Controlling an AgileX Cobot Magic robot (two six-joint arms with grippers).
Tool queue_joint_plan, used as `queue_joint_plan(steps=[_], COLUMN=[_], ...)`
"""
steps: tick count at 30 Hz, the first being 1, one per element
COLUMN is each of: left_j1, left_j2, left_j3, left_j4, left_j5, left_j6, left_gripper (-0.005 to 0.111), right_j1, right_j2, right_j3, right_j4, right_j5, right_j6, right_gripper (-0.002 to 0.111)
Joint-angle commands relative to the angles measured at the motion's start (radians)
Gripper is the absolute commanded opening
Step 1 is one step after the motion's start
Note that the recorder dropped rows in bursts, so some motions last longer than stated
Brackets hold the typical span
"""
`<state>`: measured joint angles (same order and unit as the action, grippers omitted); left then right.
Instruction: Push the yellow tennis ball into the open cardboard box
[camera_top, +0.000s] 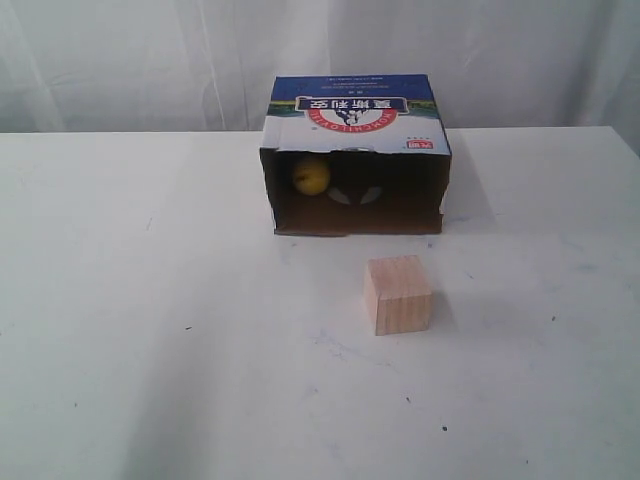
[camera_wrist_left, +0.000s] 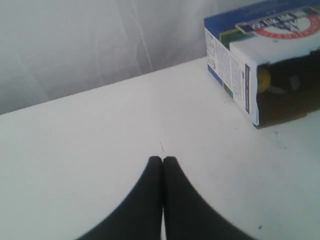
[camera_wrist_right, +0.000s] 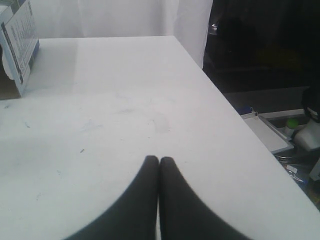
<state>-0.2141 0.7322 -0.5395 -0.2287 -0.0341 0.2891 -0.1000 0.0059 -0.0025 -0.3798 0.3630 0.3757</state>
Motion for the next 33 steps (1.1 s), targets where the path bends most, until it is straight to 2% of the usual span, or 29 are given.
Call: queue_joint_plan(steps=[1, 3, 9, 12, 16, 21, 24, 28, 30, 32, 33], left_j1=[0.023, 0.023, 0.023, 0.023, 0.023, 0.023, 0.023, 0.023, 0.023, 0.023, 0.037], left_j2=[-0.157, -0.251, -0.414, -0.460, -0.499, -0.504, -0.504, -0.468, -0.436, -0.385, -0.395], left_j3=[0.004, 0.004, 0.004, 0.004, 0.002, 0.002, 0.002, 0.030, 0.077, 0.179, 0.256], left_j4=[0.191, 0.277, 0.376, 0.438, 0.358, 0.379, 0.463, 0.475, 0.502, 0.529, 0.591], left_j5=[0.034, 0.103, 0.346, 0.359, 0.333, 0.365, 0.438, 0.623, 0.617, 0.461, 0.323], left_j6=[-0.225, -0.267, -0.129, -0.188, -0.388, -0.408, -0.454, -0.487, -0.549, -0.628, -0.694], left_gripper=[0.000, 0.000, 0.000, 0.000, 0.000, 0.000, 0.000, 0.000, 0.000, 0.000, 0.000], right_j1=[0.000, 0.000, 0.000, 0.000, 0.000, 0.000, 0.000, 0.000, 0.000, 0.000, 0.000], right_j2=[-0.006, -0.006, -0.006, -0.006, -0.006, -0.006, -0.006, -0.006, -0.006, -0.006, -0.006], right_j3=[0.002, 0.002, 0.002, 0.002, 0.002, 0.002, 0.002, 0.002, 0.002, 0.002, 0.002], right_j4=[-0.004, -0.004, -0.004, -0.004, -0.004, -0.004, -0.004, -0.004, -0.004, -0.004, -0.004], right_j5=[-0.011, -0.011, -0.011, -0.011, -0.013, -0.013, -0.013, -0.011, -0.011, -0.011, -0.011], right_j6=[0.002, 0.002, 0.002, 0.002, 0.002, 0.002, 0.002, 0.002, 0.002, 0.002, 0.002], right_gripper=[0.000, 0.000, 0.000, 0.000, 0.000, 0.000, 0.000, 0.000, 0.000, 0.000, 0.000])
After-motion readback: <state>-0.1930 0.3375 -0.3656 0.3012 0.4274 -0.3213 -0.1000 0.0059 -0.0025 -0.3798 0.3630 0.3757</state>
